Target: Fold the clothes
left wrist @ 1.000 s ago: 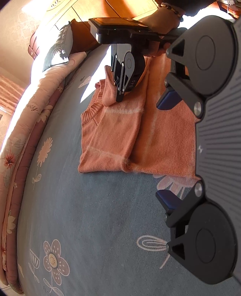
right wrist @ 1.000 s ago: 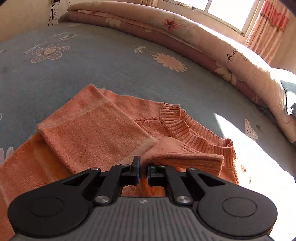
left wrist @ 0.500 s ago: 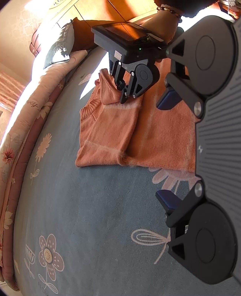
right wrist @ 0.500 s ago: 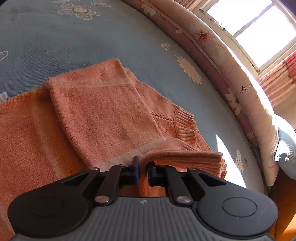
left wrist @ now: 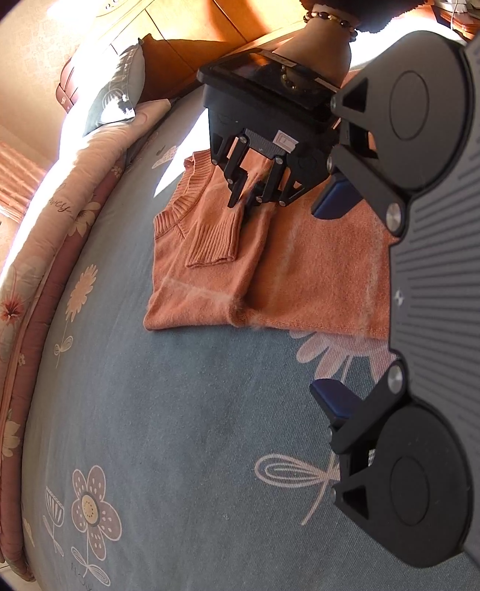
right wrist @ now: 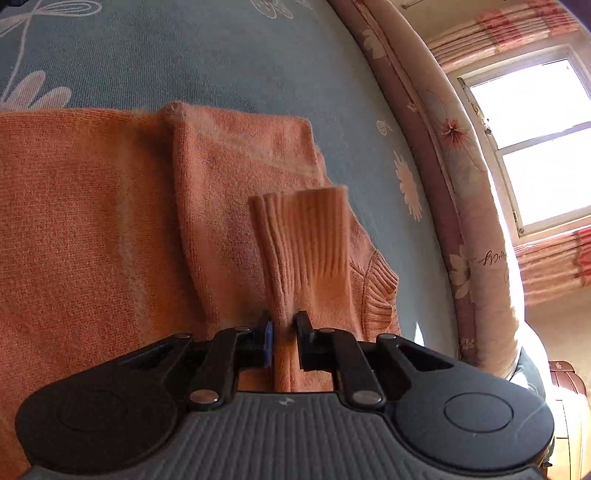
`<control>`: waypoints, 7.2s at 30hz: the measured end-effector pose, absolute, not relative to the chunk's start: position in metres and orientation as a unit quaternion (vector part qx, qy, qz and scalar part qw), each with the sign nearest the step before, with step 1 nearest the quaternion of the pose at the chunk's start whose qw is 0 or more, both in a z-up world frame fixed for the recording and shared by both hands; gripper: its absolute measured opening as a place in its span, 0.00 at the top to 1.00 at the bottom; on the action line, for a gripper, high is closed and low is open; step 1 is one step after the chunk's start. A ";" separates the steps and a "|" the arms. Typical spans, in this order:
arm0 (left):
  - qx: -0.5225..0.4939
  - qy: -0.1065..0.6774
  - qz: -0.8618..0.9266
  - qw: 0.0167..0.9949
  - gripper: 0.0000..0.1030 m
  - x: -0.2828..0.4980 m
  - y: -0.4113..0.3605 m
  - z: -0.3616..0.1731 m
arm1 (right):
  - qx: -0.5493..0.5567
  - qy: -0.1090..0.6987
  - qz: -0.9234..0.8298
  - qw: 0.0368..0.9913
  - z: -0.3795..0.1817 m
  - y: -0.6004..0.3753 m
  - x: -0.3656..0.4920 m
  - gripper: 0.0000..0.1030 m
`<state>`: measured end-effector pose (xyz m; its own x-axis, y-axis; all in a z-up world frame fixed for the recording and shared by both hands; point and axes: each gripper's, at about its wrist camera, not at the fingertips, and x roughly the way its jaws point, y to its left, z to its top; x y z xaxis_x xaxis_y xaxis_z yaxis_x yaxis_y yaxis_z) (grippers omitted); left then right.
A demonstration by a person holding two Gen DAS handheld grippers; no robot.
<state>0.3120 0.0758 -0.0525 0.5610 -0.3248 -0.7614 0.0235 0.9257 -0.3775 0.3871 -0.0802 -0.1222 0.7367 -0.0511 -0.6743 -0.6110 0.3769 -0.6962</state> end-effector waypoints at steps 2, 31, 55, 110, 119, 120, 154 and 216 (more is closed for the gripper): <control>-0.164 0.458 -0.101 0.868 0.10 0.312 0.076 -0.052 | -0.521 0.316 0.188 0.771 -0.119 -0.078 0.387 0.86; -0.187 0.470 -0.181 0.844 0.39 0.442 -0.109 -0.042 | 0.050 0.469 0.030 0.881 -0.056 -0.346 0.318 0.68; 0.026 0.461 -0.320 0.827 0.39 0.474 -0.249 -0.053 | 0.023 0.420 -0.056 0.906 -0.100 -0.434 0.389 0.95; -0.056 0.503 -0.392 0.768 0.25 0.511 -0.304 -0.095 | 0.013 0.394 0.013 0.919 -0.103 -0.375 0.337 0.70; -0.089 0.497 -0.372 0.779 0.25 0.528 -0.283 -0.085 | 0.037 0.386 0.010 0.922 -0.097 -0.373 0.350 0.56; -0.090 0.497 -0.367 0.781 0.25 0.526 -0.277 -0.084 | 0.043 0.388 0.009 0.921 -0.097 -0.373 0.349 0.55; 0.026 0.469 -0.317 0.824 0.23 0.446 -0.154 -0.097 | 0.032 0.400 0.033 0.915 -0.108 -0.373 0.398 0.27; -0.028 0.492 -0.184 0.850 0.16 0.458 -0.101 -0.049 | 0.018 0.443 -0.008 0.896 -0.086 -0.351 0.349 0.00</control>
<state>0.4579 -0.1013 -0.0486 0.4481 -0.3411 -0.8264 0.2857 0.9305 -0.2291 0.3487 -0.3508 -0.0865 0.6076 0.0019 -0.7942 0.0293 0.9993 0.0248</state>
